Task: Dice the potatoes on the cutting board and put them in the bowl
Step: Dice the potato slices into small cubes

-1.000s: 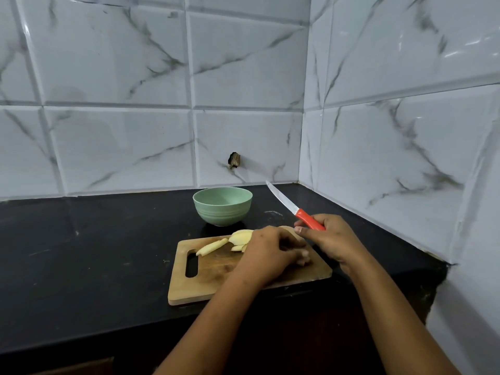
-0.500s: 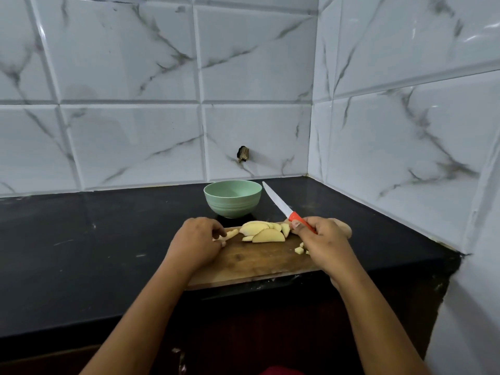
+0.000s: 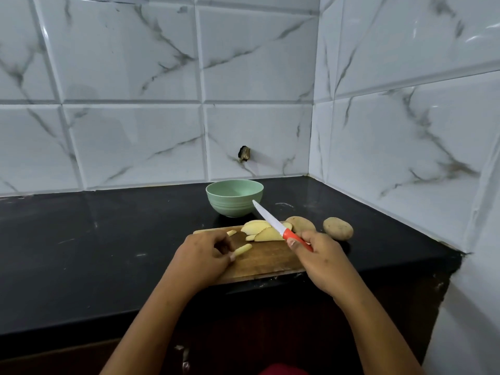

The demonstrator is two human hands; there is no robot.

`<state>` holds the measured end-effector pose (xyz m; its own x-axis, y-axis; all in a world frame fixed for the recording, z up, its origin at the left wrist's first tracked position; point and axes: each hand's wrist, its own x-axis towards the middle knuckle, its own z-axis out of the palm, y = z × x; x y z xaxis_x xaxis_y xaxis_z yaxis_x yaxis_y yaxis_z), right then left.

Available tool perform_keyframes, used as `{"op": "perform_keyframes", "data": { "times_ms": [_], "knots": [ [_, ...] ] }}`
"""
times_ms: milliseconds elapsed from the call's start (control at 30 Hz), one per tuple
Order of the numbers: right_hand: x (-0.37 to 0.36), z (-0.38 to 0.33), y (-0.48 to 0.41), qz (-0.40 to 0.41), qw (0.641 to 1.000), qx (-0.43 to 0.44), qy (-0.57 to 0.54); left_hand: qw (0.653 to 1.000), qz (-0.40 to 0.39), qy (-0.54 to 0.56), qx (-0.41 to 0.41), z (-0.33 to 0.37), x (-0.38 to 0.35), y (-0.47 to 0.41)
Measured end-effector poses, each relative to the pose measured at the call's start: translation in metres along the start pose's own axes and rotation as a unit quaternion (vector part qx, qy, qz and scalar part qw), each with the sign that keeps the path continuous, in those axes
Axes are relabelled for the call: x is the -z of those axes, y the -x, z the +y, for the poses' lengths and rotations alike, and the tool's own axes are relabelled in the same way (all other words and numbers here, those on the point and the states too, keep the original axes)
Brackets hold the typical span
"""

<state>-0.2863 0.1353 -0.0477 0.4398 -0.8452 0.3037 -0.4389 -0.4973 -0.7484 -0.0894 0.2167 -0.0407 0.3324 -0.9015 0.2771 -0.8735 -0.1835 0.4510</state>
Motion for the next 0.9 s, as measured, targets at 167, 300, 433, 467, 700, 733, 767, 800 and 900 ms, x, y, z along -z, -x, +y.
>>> {"op": "perform_keyframes", "data": {
  "times_ms": [167,300,433,467,700,733,767,800,900],
  "knots": [
    [-0.001,-0.008,0.03,-0.022,0.99,0.046,0.135,0.999,0.023,0.042,-0.018,0.011,-0.01,0.016],
    [0.003,-0.017,0.054,-0.012,0.964,0.062,0.259,0.998,0.023,0.044,-0.025,0.019,-0.018,0.013],
    [0.006,-0.016,0.061,-0.056,0.949,0.017,0.31,0.998,0.027,0.052,-0.037,0.031,-0.026,0.009],
    [0.008,-0.014,0.06,-0.079,0.946,-0.002,0.316,0.997,0.025,0.056,-0.04,0.033,-0.027,0.008],
    [0.025,-0.013,0.048,-0.254,0.908,-0.14,0.303,0.997,0.029,0.047,-0.046,0.041,-0.036,0.004],
    [0.024,-0.014,0.047,-0.268,0.901,-0.155,0.305,0.997,0.034,0.044,-0.047,0.041,-0.037,0.004],
    [0.022,-0.014,0.046,-0.276,0.894,-0.166,0.311,0.997,0.037,0.041,-0.047,0.042,-0.038,0.004],
    [0.02,-0.015,0.046,-0.279,0.888,-0.171,0.322,0.997,0.039,0.039,-0.047,0.042,-0.038,0.004],
    [0.014,-0.012,0.045,-0.269,0.871,-0.171,0.373,0.997,0.05,0.032,-0.047,0.043,-0.039,0.004]
  ]
}}
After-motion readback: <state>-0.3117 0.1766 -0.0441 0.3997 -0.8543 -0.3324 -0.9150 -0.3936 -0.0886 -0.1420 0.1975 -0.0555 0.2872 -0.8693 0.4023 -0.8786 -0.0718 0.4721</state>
